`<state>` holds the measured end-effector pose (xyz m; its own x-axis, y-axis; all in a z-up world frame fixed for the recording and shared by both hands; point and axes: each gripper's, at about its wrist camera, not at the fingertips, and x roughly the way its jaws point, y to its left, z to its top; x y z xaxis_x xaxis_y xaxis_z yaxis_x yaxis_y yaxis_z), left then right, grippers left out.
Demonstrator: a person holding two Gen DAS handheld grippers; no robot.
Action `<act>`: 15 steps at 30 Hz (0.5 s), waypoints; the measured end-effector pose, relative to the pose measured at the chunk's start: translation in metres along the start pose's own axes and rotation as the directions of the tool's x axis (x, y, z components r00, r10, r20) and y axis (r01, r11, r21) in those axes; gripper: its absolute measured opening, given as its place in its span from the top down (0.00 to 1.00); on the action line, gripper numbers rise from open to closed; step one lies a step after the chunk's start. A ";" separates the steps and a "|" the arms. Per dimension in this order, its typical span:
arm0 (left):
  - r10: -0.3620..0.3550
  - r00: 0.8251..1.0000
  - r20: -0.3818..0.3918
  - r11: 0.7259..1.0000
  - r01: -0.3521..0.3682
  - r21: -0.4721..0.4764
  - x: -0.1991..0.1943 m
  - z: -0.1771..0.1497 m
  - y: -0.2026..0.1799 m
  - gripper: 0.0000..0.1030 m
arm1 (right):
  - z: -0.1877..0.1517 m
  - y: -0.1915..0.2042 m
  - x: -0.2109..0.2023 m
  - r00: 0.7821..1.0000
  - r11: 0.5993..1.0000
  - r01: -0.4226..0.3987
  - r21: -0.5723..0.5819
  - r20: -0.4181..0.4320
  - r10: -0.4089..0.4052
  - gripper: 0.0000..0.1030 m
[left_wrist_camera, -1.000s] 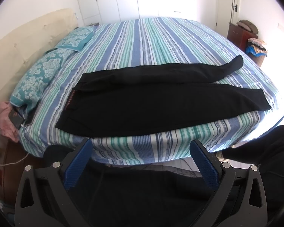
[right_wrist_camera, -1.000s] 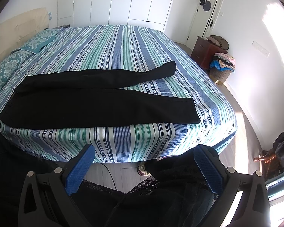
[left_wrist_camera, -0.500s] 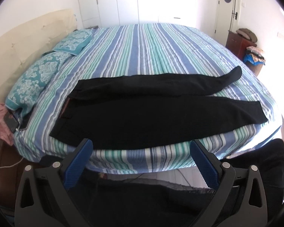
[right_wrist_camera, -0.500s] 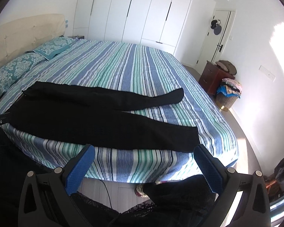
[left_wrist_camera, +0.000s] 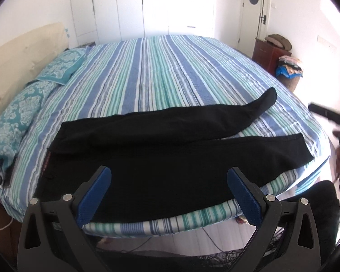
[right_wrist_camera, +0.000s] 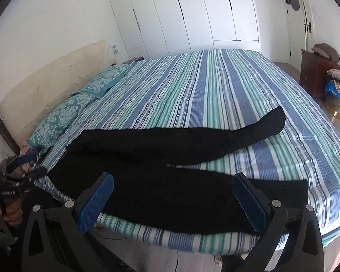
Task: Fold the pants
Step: 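Move the right tool to the trouser leg hems and grasp them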
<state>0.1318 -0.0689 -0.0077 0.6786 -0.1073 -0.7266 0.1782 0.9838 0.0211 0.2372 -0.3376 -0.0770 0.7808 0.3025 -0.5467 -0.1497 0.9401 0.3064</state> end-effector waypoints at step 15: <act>0.085 0.973 -0.213 0.996 -0.083 0.018 0.078 -0.011 -0.013 0.01 | 0.132 -0.268 0.261 0.817 0.995 0.078 -0.054 -0.569 -0.095 0.08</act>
<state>0.1745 -0.0884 -0.0724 0.5243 0.0094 -0.8515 0.1338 0.9866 0.0933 0.5611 -0.5309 -0.1988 0.3067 0.2472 -0.9191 -0.1210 0.9680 0.2200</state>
